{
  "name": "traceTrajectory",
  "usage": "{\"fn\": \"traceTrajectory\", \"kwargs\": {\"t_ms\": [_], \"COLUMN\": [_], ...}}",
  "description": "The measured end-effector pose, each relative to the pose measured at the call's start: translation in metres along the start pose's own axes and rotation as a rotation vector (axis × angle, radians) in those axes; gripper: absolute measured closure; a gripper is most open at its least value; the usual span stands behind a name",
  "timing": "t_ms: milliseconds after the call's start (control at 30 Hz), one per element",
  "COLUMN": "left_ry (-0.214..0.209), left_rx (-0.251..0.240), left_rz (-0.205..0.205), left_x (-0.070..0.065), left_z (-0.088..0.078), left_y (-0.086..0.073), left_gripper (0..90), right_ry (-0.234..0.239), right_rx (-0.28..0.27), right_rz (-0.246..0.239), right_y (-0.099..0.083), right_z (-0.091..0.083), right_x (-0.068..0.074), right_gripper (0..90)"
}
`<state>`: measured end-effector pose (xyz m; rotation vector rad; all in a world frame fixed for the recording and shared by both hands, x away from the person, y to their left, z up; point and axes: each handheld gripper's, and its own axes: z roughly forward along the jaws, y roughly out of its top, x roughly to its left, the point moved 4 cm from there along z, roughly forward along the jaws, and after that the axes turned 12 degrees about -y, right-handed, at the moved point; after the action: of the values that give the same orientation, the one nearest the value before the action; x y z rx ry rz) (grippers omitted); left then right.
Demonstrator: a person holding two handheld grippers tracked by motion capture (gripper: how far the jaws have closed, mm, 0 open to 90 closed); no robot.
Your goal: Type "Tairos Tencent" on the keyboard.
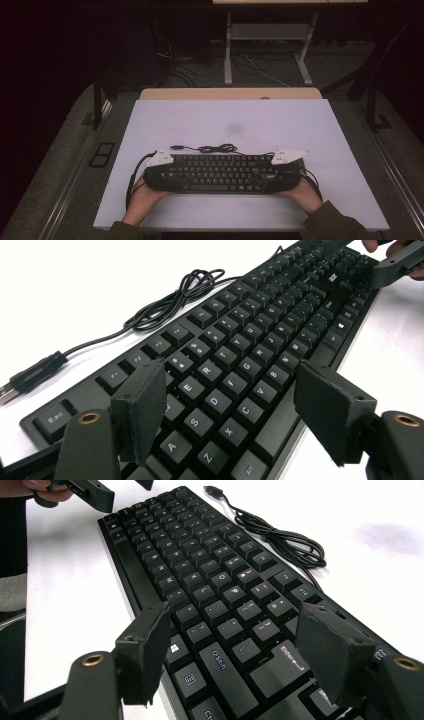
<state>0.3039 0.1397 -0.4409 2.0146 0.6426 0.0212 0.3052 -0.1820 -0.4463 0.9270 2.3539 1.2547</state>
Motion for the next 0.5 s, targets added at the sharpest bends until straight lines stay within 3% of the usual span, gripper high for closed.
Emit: {"fn": "traceTrajectory", "kwargs": {"t_ms": [200, 500], "left_ry": [0.017, 0.042], "left_rx": [-0.005, 0.006], "left_rz": [0.003, 0.014], "left_x": [0.0016, 0.0064], "left_z": [-0.0052, -0.0037], "left_y": [-0.0049, -0.0100], "left_gripper": [30.9, 42.1], "right_ry": [0.001, 0.001], "right_rx": [0.000, 0.004], "right_rz": [0.001, 0.007], "right_y": [-0.0003, -0.0015], "right_z": [0.0005, 0.0016], "right_x": [0.0004, 0.0005], "right_gripper": [30.1, 30.1]}}
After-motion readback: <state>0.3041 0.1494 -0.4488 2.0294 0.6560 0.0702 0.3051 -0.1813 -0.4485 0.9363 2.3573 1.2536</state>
